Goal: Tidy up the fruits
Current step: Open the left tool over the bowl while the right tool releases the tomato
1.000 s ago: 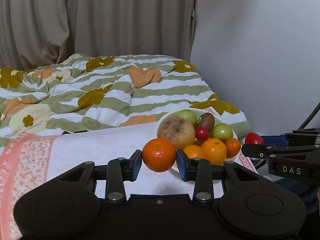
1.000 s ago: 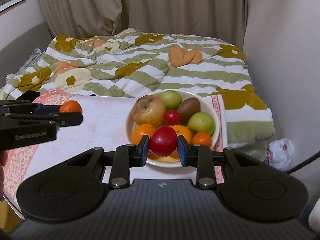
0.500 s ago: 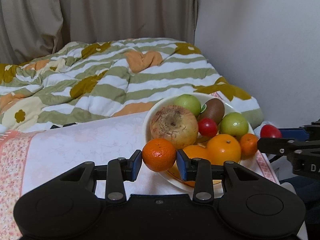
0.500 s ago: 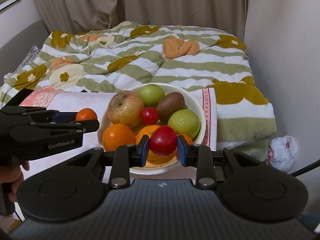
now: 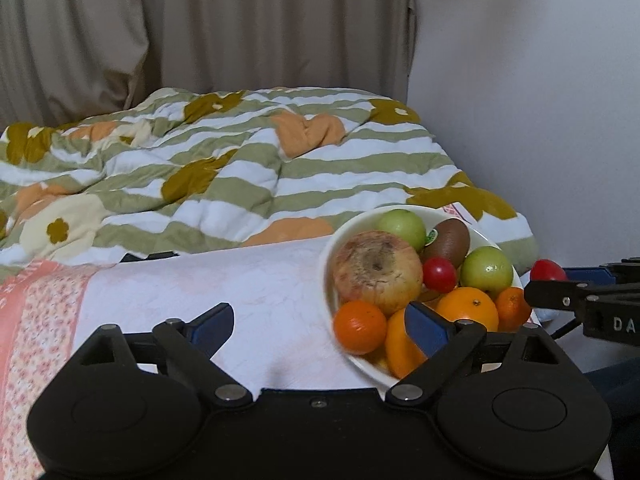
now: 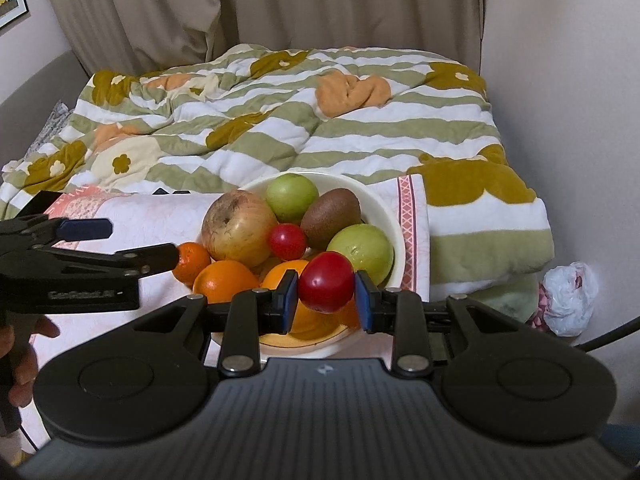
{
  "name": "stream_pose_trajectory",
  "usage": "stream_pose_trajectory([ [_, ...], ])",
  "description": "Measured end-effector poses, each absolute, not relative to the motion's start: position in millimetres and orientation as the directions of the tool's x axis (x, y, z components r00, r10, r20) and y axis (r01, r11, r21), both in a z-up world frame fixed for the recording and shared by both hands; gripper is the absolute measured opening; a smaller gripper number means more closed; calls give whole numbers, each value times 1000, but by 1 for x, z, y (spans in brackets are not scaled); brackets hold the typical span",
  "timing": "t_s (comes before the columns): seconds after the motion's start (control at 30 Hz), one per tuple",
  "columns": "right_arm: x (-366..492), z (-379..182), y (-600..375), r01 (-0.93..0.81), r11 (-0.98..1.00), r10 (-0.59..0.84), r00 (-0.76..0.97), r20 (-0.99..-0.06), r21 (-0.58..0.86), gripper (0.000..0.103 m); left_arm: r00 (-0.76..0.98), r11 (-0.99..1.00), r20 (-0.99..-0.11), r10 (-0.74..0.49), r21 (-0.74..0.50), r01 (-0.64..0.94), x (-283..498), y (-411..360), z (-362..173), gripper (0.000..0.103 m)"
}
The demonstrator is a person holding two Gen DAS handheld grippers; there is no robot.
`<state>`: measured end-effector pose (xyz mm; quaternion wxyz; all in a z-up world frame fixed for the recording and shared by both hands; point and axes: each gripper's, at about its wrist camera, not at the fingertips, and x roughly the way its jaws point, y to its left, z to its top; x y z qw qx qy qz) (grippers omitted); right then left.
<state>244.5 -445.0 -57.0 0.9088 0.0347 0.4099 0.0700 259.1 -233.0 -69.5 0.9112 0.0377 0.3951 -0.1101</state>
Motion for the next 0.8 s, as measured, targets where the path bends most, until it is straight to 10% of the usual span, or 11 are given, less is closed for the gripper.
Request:
stream_pose_trajectory([
  [0.73, 287, -85, -426, -205, 976, 192, 657, -729, 72, 46, 700, 997, -712, -63, -7, 83, 211, -195, -56, 96],
  [0.8, 286, -86, -422, -220, 974, 190, 661, -726, 54, 65, 701, 997, -710, -59, -13, 71, 208, -192, -55, 96],
])
